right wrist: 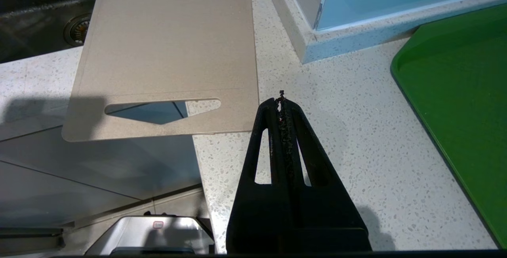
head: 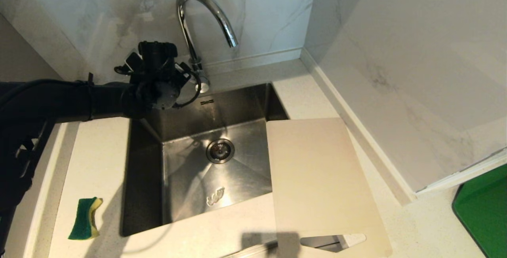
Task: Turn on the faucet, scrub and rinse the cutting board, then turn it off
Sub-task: Turn on the tap
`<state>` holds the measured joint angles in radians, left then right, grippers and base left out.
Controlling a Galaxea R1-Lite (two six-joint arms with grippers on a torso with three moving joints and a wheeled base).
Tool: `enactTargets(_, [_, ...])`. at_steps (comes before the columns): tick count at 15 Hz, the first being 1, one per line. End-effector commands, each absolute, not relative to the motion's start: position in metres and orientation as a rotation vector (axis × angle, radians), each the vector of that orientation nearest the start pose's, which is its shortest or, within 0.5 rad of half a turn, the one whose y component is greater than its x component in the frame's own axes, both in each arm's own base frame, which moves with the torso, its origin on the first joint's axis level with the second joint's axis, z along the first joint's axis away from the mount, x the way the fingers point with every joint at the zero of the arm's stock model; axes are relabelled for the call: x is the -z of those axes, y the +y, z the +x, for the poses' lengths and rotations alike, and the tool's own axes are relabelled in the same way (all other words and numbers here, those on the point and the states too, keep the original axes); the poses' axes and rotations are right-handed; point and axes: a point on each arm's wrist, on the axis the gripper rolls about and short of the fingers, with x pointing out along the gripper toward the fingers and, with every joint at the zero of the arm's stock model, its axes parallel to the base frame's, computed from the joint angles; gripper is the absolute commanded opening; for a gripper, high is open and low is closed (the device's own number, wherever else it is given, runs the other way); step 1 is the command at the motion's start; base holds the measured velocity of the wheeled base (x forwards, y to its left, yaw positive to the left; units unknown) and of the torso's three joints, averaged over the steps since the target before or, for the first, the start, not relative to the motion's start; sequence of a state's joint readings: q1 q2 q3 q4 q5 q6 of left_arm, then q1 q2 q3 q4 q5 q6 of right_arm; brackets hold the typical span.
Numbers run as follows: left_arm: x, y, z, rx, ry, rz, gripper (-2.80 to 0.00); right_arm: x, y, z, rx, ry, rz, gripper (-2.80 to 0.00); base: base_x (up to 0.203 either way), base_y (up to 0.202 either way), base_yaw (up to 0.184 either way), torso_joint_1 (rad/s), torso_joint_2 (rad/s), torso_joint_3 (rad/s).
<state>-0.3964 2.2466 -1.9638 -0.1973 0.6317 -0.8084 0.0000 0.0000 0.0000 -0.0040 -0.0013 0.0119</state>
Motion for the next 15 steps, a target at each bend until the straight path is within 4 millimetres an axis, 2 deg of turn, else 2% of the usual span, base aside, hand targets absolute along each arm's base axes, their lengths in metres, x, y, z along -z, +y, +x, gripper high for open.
enactTargets(1, [-0.232,-0.177,0.451,-0.255,-0.011,-0.745,0.0,-0.076,0.0,-0.023,0.002,-0.005,0.012,-2.8,0.0,0.0,0.0,0.0,0.0,0.0])
enactTargets(3, [-0.233,-0.178,0.452,-0.247,-0.013,-0.747,0.0,-0.076,0.0,-0.023,0.002,-0.004,0.012,-2.8,0.0,0.0,0.0,0.0,0.0,0.0])
enactTargets(8, [-0.222,-0.178,0.459,-0.257,-0.008,-0.735,0.0,-0.076,0.0,-0.023,0.002,-0.003,0.012,-2.8,0.0,0.0,0.0,0.0,0.0,0.0])
enactTargets(10, [-0.222,-0.173,0.461,-0.262,-0.016,-0.733,0.0,-0.076,0.0,-0.023,0.002,-0.003,0.012,-2.8,0.0,0.0,0.0,0.0,0.0,0.0])
enactTargets(15, [-0.208,-0.159,0.474,-0.295,-0.026,-0.709,0.0,-0.076,0.0,-0.023,0.002,-0.003,0.012,-2.8,0.0,0.0,0.0,0.0,0.0,0.0])
